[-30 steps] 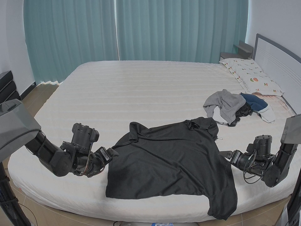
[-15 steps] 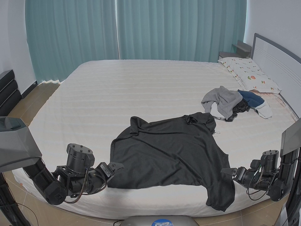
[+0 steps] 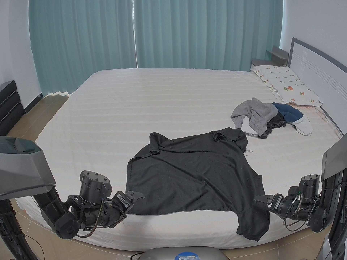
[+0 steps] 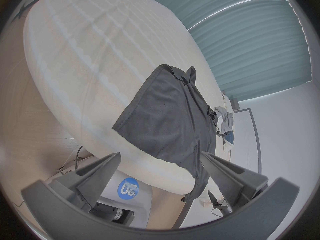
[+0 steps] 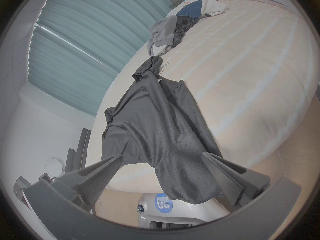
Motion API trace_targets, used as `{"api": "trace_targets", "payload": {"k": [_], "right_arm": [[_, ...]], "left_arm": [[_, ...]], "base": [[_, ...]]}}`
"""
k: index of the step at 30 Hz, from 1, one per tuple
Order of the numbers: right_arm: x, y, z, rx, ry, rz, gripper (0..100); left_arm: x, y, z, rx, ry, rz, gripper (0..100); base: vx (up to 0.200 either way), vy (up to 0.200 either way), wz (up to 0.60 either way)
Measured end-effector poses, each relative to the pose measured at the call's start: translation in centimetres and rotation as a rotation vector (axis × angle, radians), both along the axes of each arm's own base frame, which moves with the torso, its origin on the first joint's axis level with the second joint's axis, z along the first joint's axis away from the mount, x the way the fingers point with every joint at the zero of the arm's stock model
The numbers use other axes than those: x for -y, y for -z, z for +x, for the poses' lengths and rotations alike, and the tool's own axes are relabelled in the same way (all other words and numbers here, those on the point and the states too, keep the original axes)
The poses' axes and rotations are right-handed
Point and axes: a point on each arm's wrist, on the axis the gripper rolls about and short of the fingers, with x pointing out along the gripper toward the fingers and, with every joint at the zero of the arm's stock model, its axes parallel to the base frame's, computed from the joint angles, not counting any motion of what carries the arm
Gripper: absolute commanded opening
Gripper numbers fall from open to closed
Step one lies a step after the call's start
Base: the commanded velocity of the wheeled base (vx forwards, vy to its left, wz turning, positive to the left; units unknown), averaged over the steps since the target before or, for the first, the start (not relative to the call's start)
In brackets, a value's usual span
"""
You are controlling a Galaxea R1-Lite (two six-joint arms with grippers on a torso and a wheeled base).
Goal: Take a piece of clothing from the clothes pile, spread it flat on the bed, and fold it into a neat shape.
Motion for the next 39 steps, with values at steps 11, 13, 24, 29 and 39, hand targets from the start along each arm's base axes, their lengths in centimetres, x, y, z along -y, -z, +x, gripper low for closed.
{"api": "trace_targets", "payload": {"k": [11,13,24,29,39], "right_arm": [[-0.2,0.1,0.0,-0.008,-0.003,0.006,100],[-0.3,0.2,-0.1,-0.014,-0.008,0.005,100],[-0.4,0.6,-0.1,-0.029,-0.015,0.005,100],[-0.4,0.6,-0.1,-0.031,-0.015,0.005,100],[-0.4,0.8,-0.1,-0.038,-0.015,0.004,100]], "left_arm": [[-0.2,0.3,-0.4,-0.008,0.006,0.03,100],[-0.6,0.4,-0.5,-0.008,0.006,0.046,100],[-1.3,0.6,-0.7,-0.006,-0.013,0.06,100],[-1.7,0.8,-0.7,-0.006,-0.013,0.079,100],[-2.9,1.5,-0.2,0.0,-0.04,0.176,100]], "base": [[0.0,-0.091,0.0],[0.0,0.0,0.0],[-0.073,0.0,0.0],[-0.08,0.0,0.0],[0.0,0.0,0.0]]}}
